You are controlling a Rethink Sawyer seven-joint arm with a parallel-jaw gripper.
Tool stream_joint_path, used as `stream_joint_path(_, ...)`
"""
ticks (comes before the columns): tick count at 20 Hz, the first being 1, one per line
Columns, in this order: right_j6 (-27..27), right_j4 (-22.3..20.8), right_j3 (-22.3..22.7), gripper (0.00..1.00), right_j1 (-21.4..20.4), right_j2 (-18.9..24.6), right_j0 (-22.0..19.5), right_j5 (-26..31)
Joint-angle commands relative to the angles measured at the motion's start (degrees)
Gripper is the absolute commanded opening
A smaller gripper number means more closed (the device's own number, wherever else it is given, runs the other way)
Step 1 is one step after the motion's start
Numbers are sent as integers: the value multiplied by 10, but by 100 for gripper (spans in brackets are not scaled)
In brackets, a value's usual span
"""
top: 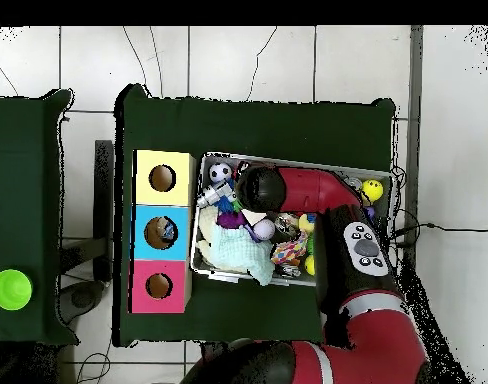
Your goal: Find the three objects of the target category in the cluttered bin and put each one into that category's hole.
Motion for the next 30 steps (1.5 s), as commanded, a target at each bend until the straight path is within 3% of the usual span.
stream_joint_path(1,-34,-20,-1,100,9,53,-9,-3)
stream_joint_path(10,-84,-22,-13,100,13,86,-23,27)
stream_joint_path(17,-214,-57,7,100,17,180,-74,54)
stream_joint_path(23,-281,-90,13,100,18,233,-95,98)
stream_joint_path(30,-304,-104,7,100,25,261,-104,132)
